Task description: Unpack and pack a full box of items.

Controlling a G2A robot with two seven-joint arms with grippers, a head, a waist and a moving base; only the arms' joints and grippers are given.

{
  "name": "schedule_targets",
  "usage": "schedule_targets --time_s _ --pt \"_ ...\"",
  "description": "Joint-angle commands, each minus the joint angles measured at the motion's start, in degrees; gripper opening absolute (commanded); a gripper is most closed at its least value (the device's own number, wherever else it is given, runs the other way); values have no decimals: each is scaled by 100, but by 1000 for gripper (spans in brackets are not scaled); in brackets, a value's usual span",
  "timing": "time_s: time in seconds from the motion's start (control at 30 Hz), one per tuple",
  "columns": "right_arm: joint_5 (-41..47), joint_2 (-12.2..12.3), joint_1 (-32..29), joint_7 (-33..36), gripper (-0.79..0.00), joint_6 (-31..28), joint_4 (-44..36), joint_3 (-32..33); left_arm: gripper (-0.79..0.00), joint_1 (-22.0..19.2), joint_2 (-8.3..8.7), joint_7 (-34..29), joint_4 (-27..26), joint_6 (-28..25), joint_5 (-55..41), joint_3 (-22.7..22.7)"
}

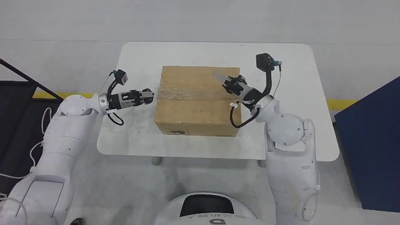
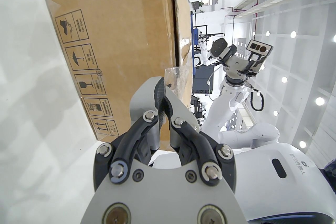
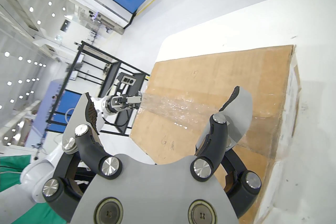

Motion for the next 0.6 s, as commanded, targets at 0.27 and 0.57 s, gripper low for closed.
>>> schedule_targets --time_s 0.27,0.57 --pt "1177 212 639 1302 0 171 922 566 -785 387 79 -97 -725 710 -480 -186" --pt "1341 376 778 1419 0 294 1194 701 -785 149 55 -805 -257 1345 -1176 -191"
